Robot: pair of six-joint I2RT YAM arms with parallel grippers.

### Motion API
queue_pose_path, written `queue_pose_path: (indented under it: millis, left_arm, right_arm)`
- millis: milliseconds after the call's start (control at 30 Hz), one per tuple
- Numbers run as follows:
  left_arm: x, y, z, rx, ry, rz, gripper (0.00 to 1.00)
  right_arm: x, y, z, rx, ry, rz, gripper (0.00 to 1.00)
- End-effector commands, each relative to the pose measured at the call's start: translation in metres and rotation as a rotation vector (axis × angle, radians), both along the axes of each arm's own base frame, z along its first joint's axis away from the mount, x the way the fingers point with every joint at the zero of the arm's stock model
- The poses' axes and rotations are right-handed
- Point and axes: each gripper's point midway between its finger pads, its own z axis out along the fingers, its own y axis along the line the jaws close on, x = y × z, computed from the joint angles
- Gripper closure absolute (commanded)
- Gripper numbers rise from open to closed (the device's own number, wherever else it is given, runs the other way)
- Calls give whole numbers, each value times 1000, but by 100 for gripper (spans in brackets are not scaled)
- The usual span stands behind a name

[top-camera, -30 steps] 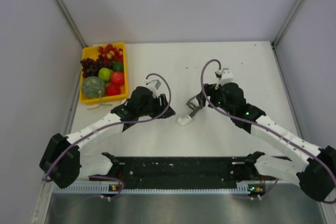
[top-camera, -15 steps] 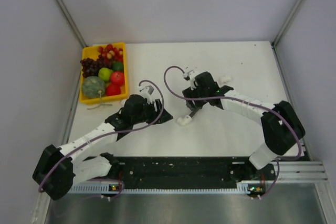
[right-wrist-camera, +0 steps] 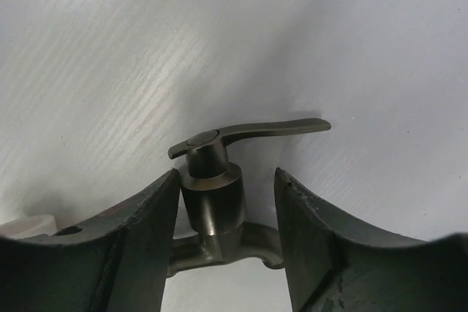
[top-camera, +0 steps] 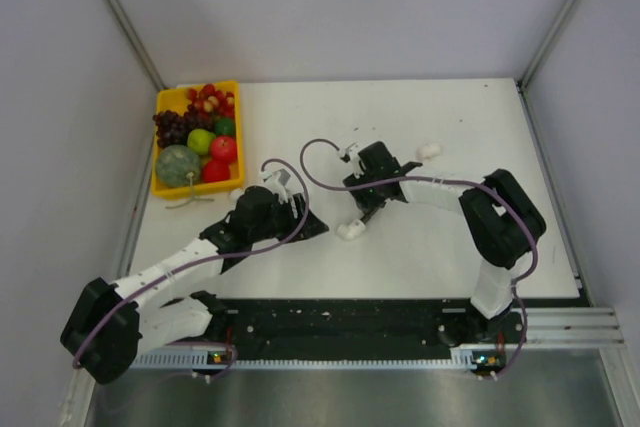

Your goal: Install the water faucets

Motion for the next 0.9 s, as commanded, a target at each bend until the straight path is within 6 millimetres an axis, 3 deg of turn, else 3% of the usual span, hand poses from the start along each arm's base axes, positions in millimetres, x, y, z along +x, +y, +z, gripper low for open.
queue_pose_path:
  millis: [0, 167, 300, 567, 667, 867]
  left_arm:
    - [5, -7, 12, -68, -23, 6, 37]
    - [6, -11, 12, -110, 7, 25, 37]
    - [10, -19, 16, -184, 27, 44, 37]
    - [28, -32, 47, -355, -44, 82, 37]
    - [30, -38, 53, -394, -49, 70, 37]
    - [28, -48, 57, -413, -49, 40, 37]
  right_arm:
    - [10, 9, 8, 33, -42, 25, 49]
    - [5, 7, 22, 70, -78, 10, 85]
    - [6, 3, 58, 130, -195, -51, 100]
    - [-10, 5, 112, 252, -350, -120, 100]
    - [-15, 5, 135, 326, -418, -151, 100]
    - [-23, 1, 163, 416, -483, -186, 100]
